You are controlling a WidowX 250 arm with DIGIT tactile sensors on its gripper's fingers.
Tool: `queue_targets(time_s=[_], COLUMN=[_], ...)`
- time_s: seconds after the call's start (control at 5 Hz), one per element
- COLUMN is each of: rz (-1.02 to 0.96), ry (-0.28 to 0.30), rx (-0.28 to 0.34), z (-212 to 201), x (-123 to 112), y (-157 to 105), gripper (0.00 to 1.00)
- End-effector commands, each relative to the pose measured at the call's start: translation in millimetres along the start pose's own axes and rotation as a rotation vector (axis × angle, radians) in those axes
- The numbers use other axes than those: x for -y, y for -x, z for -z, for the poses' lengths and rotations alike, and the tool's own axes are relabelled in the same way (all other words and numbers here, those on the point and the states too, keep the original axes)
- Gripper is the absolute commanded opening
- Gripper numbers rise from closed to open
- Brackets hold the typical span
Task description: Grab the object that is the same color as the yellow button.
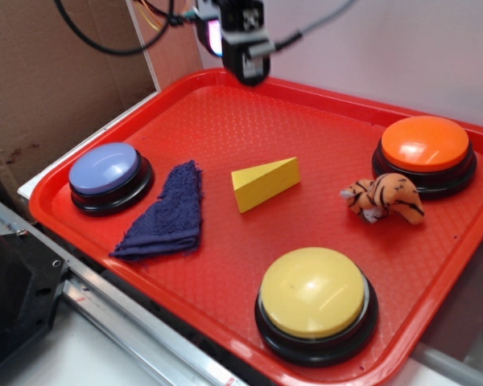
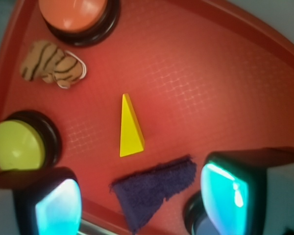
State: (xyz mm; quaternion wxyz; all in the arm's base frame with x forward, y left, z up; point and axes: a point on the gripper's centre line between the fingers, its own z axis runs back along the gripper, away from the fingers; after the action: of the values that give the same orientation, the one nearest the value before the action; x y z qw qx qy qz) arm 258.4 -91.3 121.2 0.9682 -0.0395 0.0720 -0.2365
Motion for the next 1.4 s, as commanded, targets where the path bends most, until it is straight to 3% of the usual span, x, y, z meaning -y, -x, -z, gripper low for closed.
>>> queue_targets(time_s=[0.0, 0.2, 0.6, 1.2], rz=[0.021, 0.005, 0.026, 0.122], ry=[-0.036, -0.021, 0.024, -0.021], rx=[-0.052, -0.072, -0.057, -0.175], z=[50, 68, 76, 101], x=[1, -5, -4, -2], y=[19, 22, 2, -18], gripper=[1.00, 1.00, 1.00, 1.00])
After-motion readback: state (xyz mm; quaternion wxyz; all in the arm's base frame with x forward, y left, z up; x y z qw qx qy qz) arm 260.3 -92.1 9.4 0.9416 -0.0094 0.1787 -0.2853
